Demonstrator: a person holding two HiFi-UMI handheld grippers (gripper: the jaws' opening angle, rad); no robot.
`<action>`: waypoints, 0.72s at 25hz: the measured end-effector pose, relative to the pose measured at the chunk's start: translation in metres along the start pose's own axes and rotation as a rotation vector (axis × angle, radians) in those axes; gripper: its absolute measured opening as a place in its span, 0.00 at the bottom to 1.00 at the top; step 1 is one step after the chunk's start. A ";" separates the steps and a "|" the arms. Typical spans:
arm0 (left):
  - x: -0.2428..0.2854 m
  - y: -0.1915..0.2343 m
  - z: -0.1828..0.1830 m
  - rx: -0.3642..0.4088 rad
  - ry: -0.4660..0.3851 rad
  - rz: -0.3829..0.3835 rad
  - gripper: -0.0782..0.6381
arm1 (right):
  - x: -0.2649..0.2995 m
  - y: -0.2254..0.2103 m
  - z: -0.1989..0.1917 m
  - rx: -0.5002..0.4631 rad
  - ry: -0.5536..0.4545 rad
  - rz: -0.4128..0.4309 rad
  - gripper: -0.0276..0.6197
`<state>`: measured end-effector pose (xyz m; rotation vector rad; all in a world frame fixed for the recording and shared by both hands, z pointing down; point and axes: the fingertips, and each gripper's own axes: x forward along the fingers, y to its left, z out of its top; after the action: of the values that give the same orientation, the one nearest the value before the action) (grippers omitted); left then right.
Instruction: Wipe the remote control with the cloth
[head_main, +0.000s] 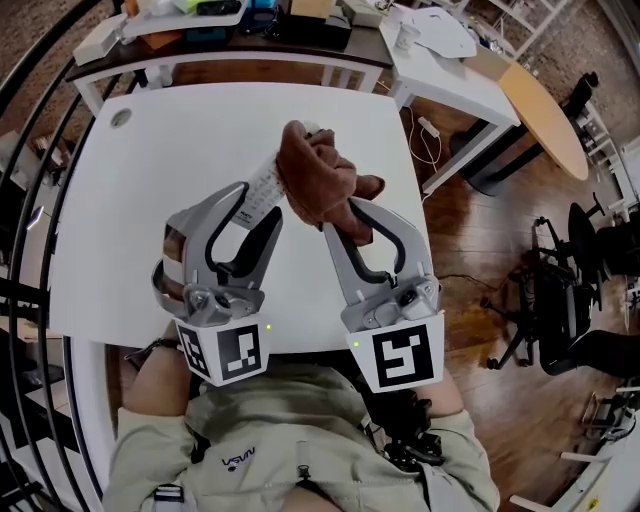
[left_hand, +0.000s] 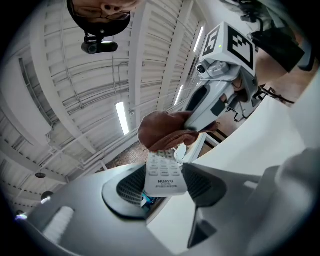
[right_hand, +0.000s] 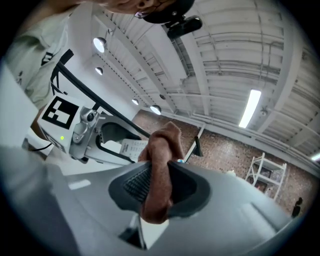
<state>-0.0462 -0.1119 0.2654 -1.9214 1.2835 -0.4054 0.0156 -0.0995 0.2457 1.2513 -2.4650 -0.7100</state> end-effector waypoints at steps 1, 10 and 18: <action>0.000 -0.001 0.000 0.004 0.001 0.000 0.45 | 0.000 0.007 -0.003 -0.017 0.016 0.026 0.17; 0.000 -0.005 -0.003 0.047 0.005 -0.008 0.45 | 0.000 0.051 -0.003 -0.113 0.036 0.183 0.17; -0.001 -0.009 -0.007 0.068 0.007 -0.011 0.45 | -0.006 0.071 0.002 -0.181 0.013 0.276 0.16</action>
<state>-0.0455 -0.1125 0.2764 -1.8726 1.2487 -0.4561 -0.0290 -0.0586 0.2824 0.8271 -2.4329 -0.8226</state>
